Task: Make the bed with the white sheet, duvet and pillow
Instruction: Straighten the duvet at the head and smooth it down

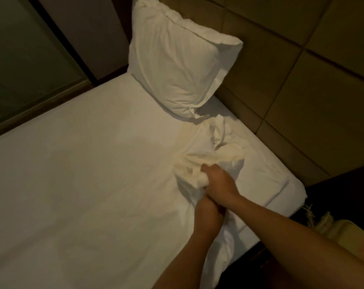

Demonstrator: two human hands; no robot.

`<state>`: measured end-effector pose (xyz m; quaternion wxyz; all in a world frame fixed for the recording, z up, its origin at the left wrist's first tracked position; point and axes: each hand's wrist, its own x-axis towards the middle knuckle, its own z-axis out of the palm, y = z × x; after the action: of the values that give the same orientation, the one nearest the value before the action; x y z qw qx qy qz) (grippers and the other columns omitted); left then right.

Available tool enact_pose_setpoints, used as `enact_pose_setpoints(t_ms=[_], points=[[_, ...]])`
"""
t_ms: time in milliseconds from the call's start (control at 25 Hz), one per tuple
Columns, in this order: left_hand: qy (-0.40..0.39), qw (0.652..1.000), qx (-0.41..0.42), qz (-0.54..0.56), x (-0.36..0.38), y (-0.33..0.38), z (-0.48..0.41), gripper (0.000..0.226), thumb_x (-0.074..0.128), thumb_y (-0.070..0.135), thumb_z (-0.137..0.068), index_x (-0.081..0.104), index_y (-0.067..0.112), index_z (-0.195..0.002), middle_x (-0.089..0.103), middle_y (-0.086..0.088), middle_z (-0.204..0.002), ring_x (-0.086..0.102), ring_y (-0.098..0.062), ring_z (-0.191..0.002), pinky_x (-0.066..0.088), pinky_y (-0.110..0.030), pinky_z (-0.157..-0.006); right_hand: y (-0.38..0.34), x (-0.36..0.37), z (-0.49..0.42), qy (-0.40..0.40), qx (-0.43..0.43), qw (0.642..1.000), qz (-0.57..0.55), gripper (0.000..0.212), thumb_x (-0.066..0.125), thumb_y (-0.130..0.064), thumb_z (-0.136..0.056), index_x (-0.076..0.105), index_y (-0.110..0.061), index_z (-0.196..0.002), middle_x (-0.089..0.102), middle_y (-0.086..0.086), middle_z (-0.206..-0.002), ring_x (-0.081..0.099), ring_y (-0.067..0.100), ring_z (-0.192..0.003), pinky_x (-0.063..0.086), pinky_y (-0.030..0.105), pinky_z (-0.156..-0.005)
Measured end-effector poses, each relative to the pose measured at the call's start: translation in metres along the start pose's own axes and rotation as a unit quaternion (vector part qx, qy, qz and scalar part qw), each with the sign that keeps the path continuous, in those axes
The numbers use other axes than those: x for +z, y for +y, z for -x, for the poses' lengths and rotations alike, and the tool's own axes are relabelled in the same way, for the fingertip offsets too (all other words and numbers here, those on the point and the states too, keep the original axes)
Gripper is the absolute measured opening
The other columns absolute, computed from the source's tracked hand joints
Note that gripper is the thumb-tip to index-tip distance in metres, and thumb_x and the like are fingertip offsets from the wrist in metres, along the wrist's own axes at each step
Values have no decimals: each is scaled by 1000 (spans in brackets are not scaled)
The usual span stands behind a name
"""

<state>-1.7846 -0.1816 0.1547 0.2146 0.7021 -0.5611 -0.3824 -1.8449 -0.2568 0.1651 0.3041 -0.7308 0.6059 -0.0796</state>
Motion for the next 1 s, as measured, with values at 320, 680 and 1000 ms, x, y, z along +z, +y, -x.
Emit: enact_pose_setpoints(t_ms=[320,680,1000], points=[[-214,922,286,-148,93,59,-41,33,38,28,-90,54,0,-83,56,-19,-79,54,-32,-72,41,-37,-63,155,-76,47,164,245,909,-295,20,72,-6,-77,57,-16,-86,57,-6,-76,56,19,-80,38,23,-64],[-45,873,423,-239,31,-12,-147,37,47,14,-78,49,16,-114,64,-15,-96,54,-25,-86,47,-33,-75,243,6,96,213,428,761,-438,33,68,15,-72,56,-4,-96,55,3,-78,56,30,-91,40,25,-54],[-193,794,326,-476,42,5,-279,102,65,56,-77,3,26,-152,9,-1,-159,2,-29,-145,5,-48,-116,266,23,65,136,388,875,-256,56,82,-14,-71,57,-14,-120,53,7,-109,51,20,-95,36,25,-70]])
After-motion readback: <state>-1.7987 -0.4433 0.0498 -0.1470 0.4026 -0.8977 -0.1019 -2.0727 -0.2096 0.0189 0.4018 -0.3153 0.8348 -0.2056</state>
